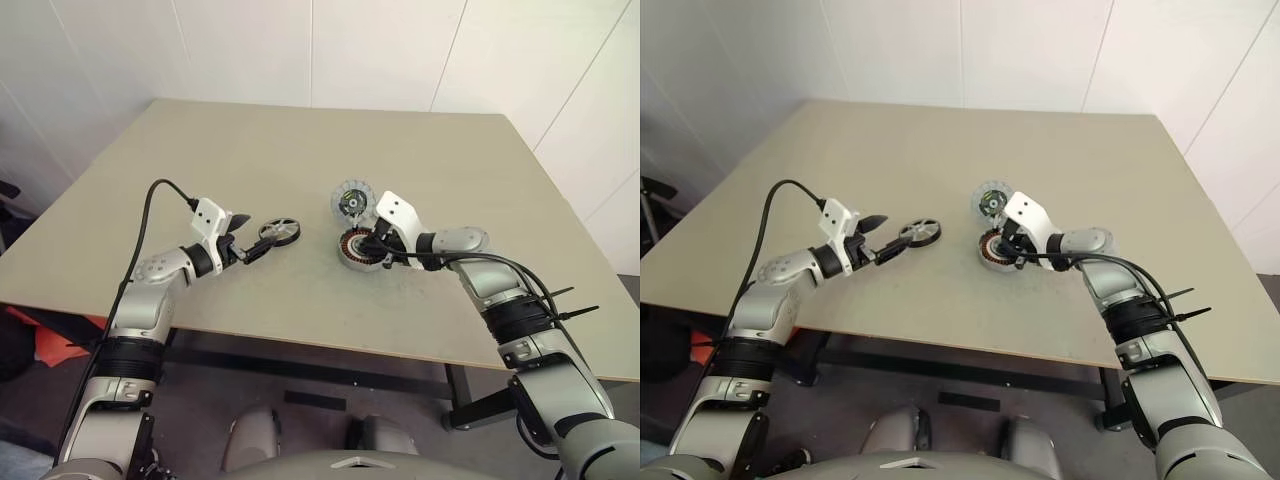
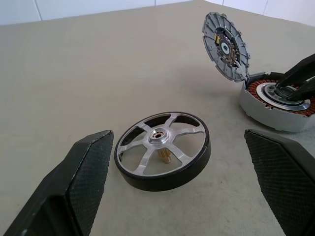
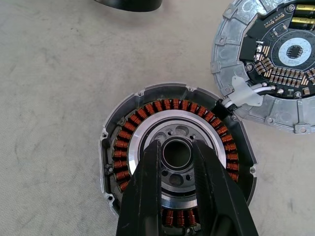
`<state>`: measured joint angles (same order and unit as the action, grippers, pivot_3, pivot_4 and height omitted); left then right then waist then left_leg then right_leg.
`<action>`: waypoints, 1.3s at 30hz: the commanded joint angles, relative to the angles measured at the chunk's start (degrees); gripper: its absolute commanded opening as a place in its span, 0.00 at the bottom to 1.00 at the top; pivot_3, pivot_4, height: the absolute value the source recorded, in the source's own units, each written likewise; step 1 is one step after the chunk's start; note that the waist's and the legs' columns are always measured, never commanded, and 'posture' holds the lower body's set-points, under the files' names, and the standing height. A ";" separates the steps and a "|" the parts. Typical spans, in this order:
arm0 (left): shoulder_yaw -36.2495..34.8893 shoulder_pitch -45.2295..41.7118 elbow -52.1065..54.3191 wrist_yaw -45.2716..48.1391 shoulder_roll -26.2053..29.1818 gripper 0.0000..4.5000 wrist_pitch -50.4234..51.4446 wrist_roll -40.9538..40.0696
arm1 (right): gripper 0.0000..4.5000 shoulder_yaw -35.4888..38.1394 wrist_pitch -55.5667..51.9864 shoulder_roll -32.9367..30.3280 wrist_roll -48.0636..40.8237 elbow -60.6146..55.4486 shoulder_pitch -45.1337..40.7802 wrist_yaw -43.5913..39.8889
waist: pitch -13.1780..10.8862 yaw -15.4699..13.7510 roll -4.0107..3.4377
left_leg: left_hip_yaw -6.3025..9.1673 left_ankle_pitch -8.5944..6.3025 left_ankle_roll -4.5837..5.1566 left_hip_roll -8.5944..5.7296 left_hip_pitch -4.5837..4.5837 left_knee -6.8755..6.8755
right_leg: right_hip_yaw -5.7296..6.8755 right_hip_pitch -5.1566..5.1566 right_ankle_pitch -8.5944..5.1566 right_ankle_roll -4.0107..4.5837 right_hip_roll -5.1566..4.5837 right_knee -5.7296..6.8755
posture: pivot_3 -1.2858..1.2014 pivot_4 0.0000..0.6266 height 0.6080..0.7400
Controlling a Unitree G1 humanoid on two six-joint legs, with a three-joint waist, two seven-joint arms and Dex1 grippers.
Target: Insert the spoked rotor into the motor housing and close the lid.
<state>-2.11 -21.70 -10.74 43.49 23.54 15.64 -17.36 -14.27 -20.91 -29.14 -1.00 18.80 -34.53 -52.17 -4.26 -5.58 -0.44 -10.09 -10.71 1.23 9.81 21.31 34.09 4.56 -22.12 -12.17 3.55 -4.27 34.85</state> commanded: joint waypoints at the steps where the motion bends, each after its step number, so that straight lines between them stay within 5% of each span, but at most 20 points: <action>1: -0.89 -0.74 1.75 0.08 0.72 1.00 -1.02 -0.18 | 0.14 0.37 0.73 -0.06 0.33 -0.27 -0.39 -0.05 | 0.00 -0.02 0.00 | 0.00 0.00 0.00 0.00 -0.02 0.00 | 0.00 0.02 0.00 0.00 0.00 0.00 | 0.52 0.00 1.00; 39: -0.71 -1.15 0.91 0.06 0.45 1.00 -1.46 -0.04 | 0.14 1.26 1.47 -0.79 1.04 0.51 -1.00 0.17 | 0.00 -0.03 0.01 | -0.01 -0.01 0.01 0.00 -0.17 0.04 | -0.03 0.15 0.00 -0.01 0.00 0.01 | 0.52 0.00 1.00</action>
<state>-2.09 -21.73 -10.83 43.48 23.52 15.35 -17.35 -13.33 -19.36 -29.80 0.07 21.28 -35.24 -51.59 -4.26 -5.61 -0.43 -10.10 -10.72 1.23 9.82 21.14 34.12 4.54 -21.96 -12.17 3.54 -4.27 34.85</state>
